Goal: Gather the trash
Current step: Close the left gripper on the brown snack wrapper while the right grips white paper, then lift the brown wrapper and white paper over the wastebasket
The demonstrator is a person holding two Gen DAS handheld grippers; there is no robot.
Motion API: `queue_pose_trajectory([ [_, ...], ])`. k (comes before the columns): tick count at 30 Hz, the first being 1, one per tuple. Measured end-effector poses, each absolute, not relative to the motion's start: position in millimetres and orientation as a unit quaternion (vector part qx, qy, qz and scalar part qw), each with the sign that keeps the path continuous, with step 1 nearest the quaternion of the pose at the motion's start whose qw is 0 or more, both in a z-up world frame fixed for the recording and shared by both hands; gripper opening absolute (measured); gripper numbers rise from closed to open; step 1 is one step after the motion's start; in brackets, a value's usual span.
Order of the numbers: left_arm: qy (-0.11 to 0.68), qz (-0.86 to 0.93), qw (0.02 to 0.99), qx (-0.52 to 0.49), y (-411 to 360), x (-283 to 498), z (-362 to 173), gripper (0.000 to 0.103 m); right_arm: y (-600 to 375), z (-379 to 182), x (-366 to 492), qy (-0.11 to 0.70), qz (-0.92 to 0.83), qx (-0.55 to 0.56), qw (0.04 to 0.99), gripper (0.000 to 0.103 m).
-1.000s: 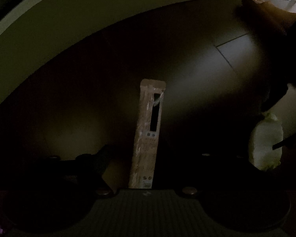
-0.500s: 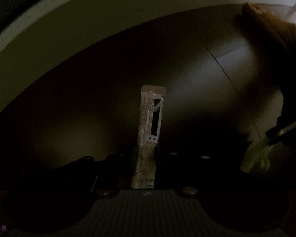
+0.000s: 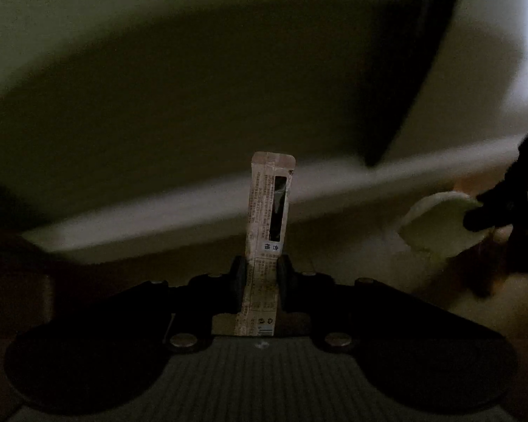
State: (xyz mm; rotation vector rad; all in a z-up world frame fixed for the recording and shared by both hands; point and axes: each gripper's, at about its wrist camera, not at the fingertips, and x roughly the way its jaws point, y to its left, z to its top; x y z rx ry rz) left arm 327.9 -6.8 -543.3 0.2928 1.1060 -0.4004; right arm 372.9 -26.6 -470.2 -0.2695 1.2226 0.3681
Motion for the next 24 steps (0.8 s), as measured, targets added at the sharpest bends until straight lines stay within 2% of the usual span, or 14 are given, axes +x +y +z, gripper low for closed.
queue_pose_trajectory([
  [6,0.456,-0.127,0.875,0.102,24.3,300.9,-395.7,0.018,-12.8,-345.8,348.5,0.475,0.183,-0.075,0.858,0.004],
  [11,0.408,-0.075,0.906,0.085,46.7,252.4,-299.0,0.018,18.6,-266.5,327.1,0.402,0.219,-0.053,0.887,0.004],
  [16,0.361,-0.022,0.929,0.080,69.6,202.6,-224.6,0.018,55.1,-190.8,304.4,0.326,0.265,-0.043,0.906,0.004],
  [24,0.276,0.082,0.955,0.065,149.0,147.9,-94.6,0.018,139.1,-74.0,277.9,0.210,0.350,-0.047,0.912,0.004],
])
